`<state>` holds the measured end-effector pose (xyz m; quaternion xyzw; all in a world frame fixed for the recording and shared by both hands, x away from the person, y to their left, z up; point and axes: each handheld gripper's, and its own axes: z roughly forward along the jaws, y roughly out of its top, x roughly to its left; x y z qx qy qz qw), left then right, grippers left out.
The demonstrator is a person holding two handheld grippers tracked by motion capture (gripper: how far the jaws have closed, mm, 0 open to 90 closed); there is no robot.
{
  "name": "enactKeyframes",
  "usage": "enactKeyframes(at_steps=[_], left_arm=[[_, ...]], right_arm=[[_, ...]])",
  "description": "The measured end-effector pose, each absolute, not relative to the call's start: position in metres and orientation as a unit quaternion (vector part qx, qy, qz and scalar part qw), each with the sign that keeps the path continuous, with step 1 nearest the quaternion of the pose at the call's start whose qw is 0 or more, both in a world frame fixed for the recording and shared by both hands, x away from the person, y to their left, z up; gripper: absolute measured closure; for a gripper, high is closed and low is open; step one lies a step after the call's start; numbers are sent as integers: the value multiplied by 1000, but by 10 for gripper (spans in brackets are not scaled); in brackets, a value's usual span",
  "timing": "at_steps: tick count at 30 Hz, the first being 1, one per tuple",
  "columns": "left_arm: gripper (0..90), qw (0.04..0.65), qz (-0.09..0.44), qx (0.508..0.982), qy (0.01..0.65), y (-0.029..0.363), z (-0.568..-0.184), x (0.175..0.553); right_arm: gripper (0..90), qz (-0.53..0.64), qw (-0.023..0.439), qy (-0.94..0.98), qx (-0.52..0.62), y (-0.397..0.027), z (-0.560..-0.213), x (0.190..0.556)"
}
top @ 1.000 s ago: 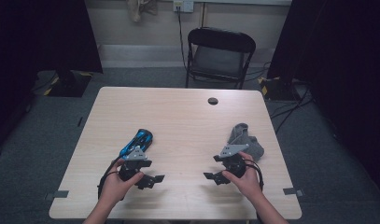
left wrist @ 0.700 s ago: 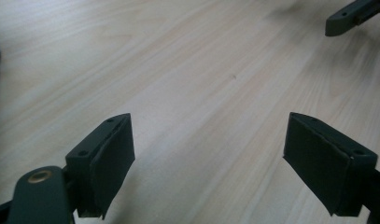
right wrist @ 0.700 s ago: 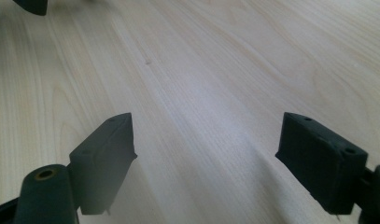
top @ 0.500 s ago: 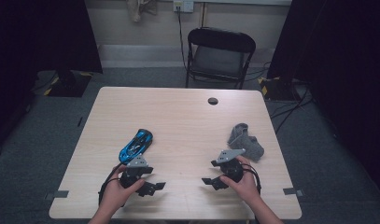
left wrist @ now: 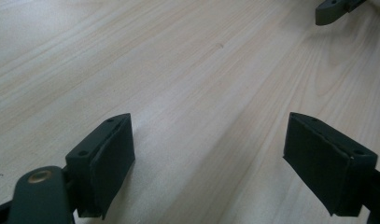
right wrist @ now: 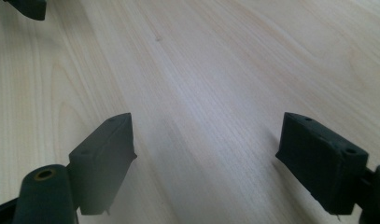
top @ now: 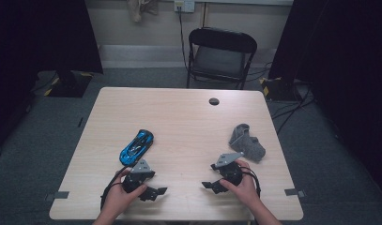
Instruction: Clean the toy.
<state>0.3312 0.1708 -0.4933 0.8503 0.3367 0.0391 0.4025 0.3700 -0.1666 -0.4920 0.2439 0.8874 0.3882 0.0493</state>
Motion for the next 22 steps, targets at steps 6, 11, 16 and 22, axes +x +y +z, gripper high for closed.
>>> enactKeyframes(at_steps=[6,11,16,22], left_arm=[[158,398,56,859,318,170,-495,329],[153,390,71,867,301,168,-495,328],[150,392,78,869,294,167,-497,326],[146,388,91,875,277,167,-498,325]], right_arm=[[176,386,56,890,238,-167,-496,368],[174,393,68,887,232,-167,-498,367],[159,391,90,890,218,-165,-501,364],[157,391,89,890,217,-166,-501,364]])
